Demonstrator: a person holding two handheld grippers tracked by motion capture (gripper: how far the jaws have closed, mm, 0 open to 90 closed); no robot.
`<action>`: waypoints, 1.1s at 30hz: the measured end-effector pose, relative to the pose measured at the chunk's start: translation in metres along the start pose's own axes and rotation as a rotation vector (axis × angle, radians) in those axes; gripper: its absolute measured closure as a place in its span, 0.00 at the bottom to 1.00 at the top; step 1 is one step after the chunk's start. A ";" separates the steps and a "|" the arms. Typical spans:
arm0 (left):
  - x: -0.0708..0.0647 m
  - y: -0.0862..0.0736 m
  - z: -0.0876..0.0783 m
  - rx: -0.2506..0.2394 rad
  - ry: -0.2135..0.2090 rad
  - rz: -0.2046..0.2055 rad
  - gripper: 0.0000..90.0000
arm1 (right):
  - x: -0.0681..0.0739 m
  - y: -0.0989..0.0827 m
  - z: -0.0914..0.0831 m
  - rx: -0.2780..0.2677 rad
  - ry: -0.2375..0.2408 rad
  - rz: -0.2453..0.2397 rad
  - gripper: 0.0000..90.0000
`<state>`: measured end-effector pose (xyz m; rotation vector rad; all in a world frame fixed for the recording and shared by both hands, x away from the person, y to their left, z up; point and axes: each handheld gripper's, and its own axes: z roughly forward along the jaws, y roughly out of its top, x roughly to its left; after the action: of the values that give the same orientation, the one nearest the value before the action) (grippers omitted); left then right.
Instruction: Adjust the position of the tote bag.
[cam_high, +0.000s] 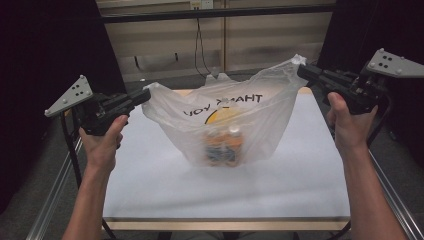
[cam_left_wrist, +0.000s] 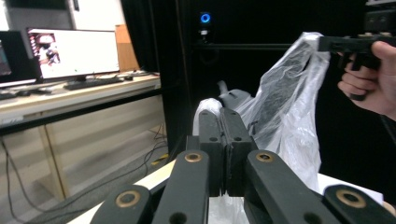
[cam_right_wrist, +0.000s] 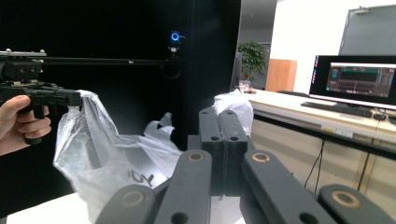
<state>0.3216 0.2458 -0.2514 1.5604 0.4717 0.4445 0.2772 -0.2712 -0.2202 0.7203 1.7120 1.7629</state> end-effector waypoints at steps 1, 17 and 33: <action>0.002 -0.004 0.001 0.007 0.001 -0.015 0.99 | -0.002 -0.003 0.000 0.007 -0.008 0.001 1.00; 0.005 -0.037 0.005 0.095 0.029 -0.038 0.99 | -0.006 -0.042 -0.004 0.103 -0.017 0.053 1.00; 0.018 -0.079 -0.009 0.149 0.080 -0.103 0.99 | -0.006 -0.093 -0.023 0.182 -0.060 0.112 1.00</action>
<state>0.3297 0.2652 -0.3298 1.6576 0.6566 0.4014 0.2677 -0.2897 -0.3142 0.9548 1.8388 1.6544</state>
